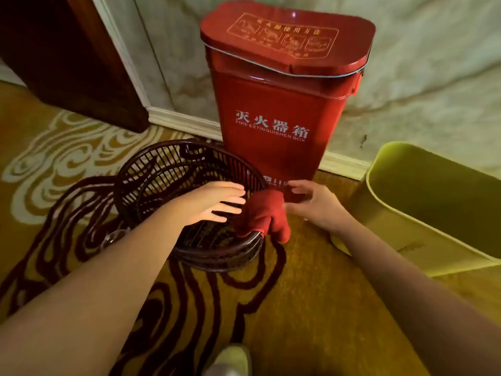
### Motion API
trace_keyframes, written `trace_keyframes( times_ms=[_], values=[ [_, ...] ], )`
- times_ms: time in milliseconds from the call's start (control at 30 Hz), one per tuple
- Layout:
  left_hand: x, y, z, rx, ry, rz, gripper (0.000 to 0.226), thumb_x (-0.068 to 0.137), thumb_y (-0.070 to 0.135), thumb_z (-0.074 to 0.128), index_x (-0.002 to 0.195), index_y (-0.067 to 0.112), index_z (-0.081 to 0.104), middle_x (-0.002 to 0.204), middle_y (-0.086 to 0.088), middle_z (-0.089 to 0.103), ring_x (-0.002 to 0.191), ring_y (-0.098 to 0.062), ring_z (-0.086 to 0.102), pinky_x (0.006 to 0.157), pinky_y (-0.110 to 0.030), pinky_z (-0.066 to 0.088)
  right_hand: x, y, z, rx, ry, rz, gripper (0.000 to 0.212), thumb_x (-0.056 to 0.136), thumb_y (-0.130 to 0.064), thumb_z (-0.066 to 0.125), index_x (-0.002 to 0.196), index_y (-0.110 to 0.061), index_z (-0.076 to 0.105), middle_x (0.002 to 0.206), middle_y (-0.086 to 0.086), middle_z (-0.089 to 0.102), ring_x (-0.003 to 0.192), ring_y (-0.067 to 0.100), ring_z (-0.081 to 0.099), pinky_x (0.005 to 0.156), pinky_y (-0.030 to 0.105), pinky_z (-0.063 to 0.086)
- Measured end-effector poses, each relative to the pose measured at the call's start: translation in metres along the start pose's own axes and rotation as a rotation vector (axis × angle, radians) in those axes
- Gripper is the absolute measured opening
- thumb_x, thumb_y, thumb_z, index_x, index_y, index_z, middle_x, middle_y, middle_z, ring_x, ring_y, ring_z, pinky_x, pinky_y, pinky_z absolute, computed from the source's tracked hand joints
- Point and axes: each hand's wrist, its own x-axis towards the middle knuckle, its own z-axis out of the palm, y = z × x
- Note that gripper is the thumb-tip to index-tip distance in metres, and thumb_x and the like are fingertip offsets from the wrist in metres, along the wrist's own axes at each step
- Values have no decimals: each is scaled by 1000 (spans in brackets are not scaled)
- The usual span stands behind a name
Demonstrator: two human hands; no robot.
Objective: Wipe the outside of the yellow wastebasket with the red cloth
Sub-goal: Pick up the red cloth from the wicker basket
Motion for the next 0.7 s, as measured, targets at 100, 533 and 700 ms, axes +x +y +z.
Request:
trace_keyframes(
  times_ms=[100, 533, 700],
  values=[
    [16, -16, 0, -65, 83, -36, 28, 85, 34, 55, 113, 29, 53, 126, -3, 59, 112, -18, 57, 99, -45, 41, 15, 19, 12, 61, -49, 33, 66, 69, -29, 78, 129, -27, 49, 132, 5, 54, 107, 22, 60, 92, 42, 49],
    [87, -27, 25, 271, 269, 41, 21, 80, 32, 61, 99, 28, 66, 101, 10, 64, 100, -7, 55, 75, -17, 37, 75, 66, 22, 97, -234, -37, 18, 78, -6, 67, 95, -13, 68, 89, 1, 64, 88, 12, 58, 88, 33, 46],
    [65, -5, 30, 432, 220, 134, 17, 77, 22, 67, 72, 38, 66, 82, 17, 66, 81, 3, 61, 67, -11, 44, 51, 61, 8, 203, -225, -87, 7, 80, -3, 65, 85, 1, 65, 84, 2, 63, 76, 5, 57, 83, 26, 40]
  ],
)
